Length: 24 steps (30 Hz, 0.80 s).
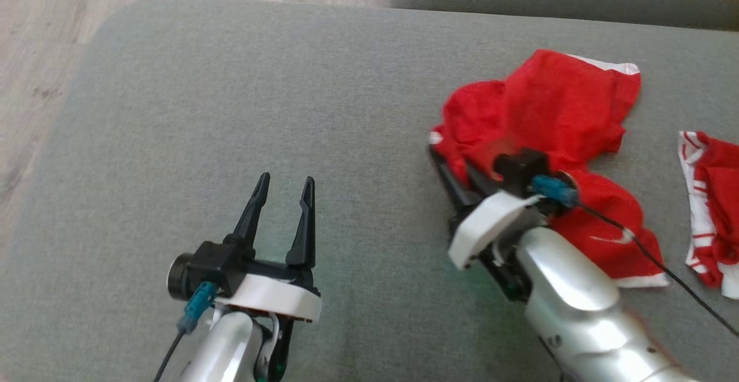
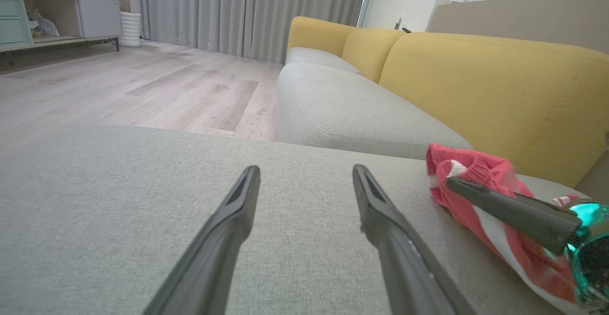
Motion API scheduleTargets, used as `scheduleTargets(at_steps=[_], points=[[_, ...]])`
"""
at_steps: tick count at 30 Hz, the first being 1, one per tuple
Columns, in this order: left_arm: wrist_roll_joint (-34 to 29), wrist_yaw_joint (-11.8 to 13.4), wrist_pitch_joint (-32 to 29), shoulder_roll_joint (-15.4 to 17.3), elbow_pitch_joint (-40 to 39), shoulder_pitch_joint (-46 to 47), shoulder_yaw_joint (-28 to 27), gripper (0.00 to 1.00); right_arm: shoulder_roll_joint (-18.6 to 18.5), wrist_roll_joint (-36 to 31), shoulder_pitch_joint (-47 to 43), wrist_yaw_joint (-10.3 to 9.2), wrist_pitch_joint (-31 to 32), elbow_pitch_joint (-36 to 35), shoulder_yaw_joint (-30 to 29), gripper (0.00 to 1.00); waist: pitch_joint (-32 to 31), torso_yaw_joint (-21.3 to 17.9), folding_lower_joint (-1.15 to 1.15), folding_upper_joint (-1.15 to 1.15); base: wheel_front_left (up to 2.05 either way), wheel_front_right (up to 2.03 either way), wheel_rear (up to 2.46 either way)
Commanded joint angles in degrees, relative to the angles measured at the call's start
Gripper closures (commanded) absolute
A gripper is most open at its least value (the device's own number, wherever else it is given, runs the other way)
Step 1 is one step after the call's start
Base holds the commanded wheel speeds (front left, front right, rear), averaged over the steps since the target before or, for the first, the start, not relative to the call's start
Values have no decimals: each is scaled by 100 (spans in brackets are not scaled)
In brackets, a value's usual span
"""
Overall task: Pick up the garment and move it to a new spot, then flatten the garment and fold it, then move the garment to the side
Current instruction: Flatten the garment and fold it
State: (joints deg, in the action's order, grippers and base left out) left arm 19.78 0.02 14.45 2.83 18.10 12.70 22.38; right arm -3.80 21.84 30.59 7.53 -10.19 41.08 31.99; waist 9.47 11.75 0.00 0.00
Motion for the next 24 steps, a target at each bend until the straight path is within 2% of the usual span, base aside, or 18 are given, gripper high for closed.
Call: scheduleTargets(at_steps=[1,5,9,17,18,19,24], points=[[46,26,55,5,-183,230,-144,0,92,94,194,-4,-66,-189,293,100,15,55,0,0,0,0,0],[94,37,55,5,-191,222,-101,0,92,361,485,-4,-104,-228,1006,100,55,217,0,0,0,0,0],[127,55,55,5,-191,211,-69,0,92,560,752,-4,-192,-195,1349,100,67,341,0,0,0,0,0],[175,99,55,5,-186,207,-9,0,92,774,1261,-4,-327,611,1205,100,49,484,0,0,0,0,0],[176,105,55,5,-186,205,-11,0,92,719,1313,-4,-329,784,1180,59,48,480,0,0,0,0,0],[178,115,55,5,-187,202,-18,0,92,664,1353,-4,-325,940,1169,0,45,468,0,0,0,0,0],[158,128,55,5,-180,155,-107,0,92,686,1343,-4,-358,1082,1377,0,-16,261,0,0,0,0,0]])
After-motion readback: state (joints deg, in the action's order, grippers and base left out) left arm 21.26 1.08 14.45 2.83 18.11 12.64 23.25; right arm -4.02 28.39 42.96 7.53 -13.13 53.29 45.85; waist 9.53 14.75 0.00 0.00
